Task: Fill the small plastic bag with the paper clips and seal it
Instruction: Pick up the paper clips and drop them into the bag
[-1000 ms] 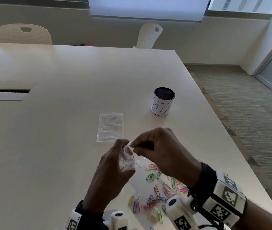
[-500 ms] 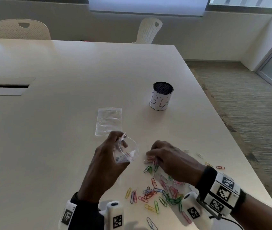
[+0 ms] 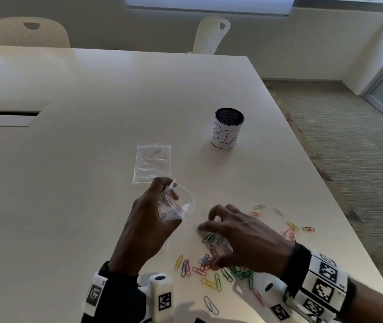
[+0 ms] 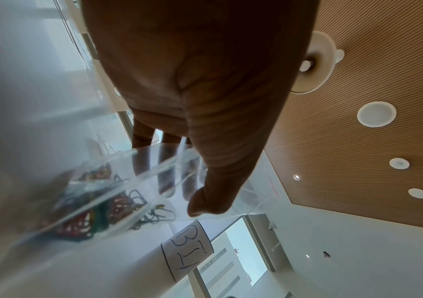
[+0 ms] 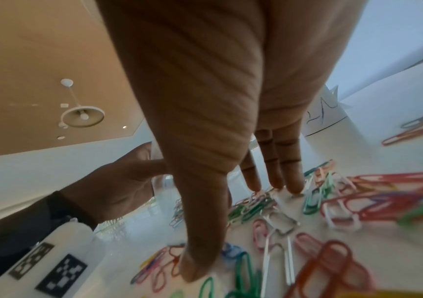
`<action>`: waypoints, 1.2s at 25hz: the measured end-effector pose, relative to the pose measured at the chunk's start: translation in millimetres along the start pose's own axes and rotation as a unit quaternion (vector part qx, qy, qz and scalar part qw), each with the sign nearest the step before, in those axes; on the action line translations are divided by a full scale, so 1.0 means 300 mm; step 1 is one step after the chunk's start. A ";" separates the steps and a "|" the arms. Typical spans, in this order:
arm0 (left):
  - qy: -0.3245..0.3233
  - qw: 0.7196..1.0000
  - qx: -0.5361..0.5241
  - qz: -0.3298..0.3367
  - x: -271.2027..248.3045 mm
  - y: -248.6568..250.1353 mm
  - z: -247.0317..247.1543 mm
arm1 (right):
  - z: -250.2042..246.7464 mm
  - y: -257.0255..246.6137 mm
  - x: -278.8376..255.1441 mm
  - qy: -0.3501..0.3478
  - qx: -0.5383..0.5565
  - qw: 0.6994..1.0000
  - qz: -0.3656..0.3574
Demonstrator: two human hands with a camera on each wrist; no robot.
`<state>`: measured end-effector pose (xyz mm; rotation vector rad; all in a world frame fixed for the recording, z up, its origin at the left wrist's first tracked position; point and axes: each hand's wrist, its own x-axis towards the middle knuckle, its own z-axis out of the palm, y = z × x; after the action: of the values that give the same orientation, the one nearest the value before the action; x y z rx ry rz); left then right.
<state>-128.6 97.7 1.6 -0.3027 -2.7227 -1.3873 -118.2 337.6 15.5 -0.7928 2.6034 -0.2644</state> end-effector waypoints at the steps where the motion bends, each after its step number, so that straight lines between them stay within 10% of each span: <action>1: 0.000 1.000 0.001 0.001 0.000 0.001 0.000 | 0.007 -0.005 0.001 0.004 0.004 1.000 -0.007; 17: 0.000 1.000 0.000 0.001 0.000 0.009 -0.003 | 0.033 0.037 0.032 0.116 0.090 0.989 -0.005; 22: 0.000 1.000 -0.006 0.001 -0.001 0.009 0.000 | -0.060 0.066 0.018 0.164 0.315 0.932 0.070; 30: 0.001 1.000 0.003 0.011 0.009 0.006 0.012 | -0.222 -0.052 0.045 0.204 0.501 0.840 -0.025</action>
<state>-130.7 102.0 1.4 -0.3306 -2.7132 -1.3732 -149.5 321.3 75.8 -0.4117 2.2513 -1.7828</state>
